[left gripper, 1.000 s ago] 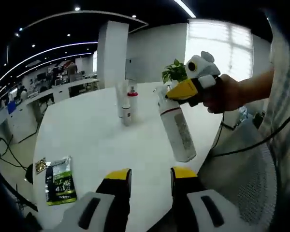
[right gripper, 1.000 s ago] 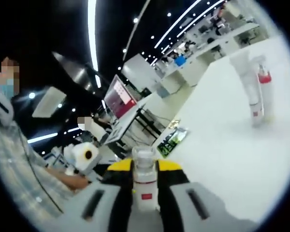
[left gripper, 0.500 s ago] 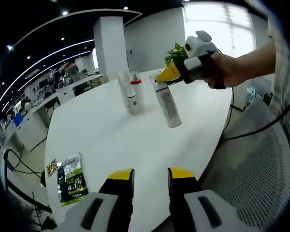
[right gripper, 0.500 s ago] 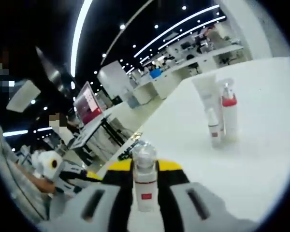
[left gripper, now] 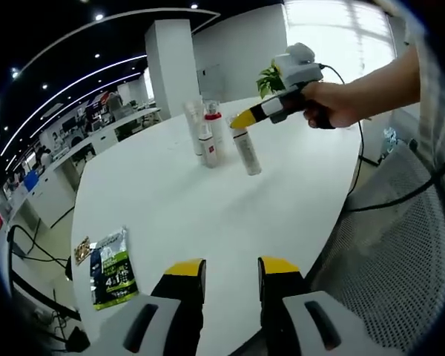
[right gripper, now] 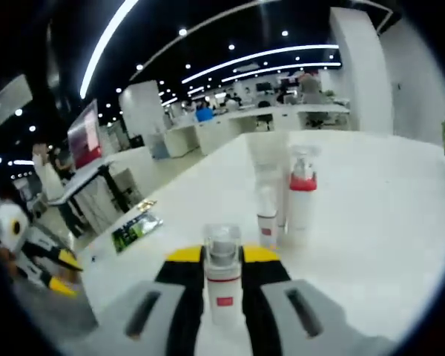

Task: Arrange the skincare products in the storage area until every visible bottle or jar stands upright without overlapping.

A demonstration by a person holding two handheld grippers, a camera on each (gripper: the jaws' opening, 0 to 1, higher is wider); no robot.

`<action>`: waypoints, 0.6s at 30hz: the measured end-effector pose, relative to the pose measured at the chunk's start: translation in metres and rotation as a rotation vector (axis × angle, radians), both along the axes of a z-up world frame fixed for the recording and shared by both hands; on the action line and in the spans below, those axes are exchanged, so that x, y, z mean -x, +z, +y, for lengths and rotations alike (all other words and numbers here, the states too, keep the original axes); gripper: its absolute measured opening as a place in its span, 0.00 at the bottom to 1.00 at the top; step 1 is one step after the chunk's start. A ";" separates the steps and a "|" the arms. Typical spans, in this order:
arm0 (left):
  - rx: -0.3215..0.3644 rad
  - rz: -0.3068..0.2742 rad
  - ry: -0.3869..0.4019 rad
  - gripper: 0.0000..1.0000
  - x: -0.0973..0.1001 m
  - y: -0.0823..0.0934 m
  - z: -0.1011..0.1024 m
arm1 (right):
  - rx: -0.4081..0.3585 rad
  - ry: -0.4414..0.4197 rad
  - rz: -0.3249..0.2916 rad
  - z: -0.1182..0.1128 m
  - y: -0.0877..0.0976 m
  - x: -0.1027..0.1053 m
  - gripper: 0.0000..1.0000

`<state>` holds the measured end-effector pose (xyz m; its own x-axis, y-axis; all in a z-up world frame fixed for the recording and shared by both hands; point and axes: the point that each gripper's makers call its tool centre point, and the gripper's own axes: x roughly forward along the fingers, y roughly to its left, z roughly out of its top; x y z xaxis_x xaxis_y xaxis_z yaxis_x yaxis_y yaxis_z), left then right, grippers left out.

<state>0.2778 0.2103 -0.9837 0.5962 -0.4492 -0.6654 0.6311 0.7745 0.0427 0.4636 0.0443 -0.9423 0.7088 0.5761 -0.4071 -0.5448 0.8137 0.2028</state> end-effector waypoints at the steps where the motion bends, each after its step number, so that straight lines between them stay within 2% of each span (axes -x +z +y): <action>1: 0.003 0.012 0.006 0.28 0.000 -0.001 0.001 | 0.002 -0.002 -0.005 0.000 -0.001 -0.003 0.15; 15: 0.010 0.053 0.036 0.28 0.001 -0.008 0.004 | 0.053 -0.109 -0.022 -0.025 -0.022 -0.047 0.15; 17: 0.006 0.059 0.036 0.28 0.001 -0.009 0.003 | 0.044 -0.123 -0.057 -0.026 -0.016 -0.051 0.16; 18: 0.001 0.063 0.033 0.28 0.002 -0.011 0.003 | 0.029 -0.130 -0.099 -0.027 -0.010 -0.056 0.16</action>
<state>0.2758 0.2137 -0.9944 0.5674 -0.4308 -0.7017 0.6065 0.7951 0.0023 0.5199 0.0174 -0.9521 0.8140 0.4662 -0.3466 -0.4508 0.8832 0.1293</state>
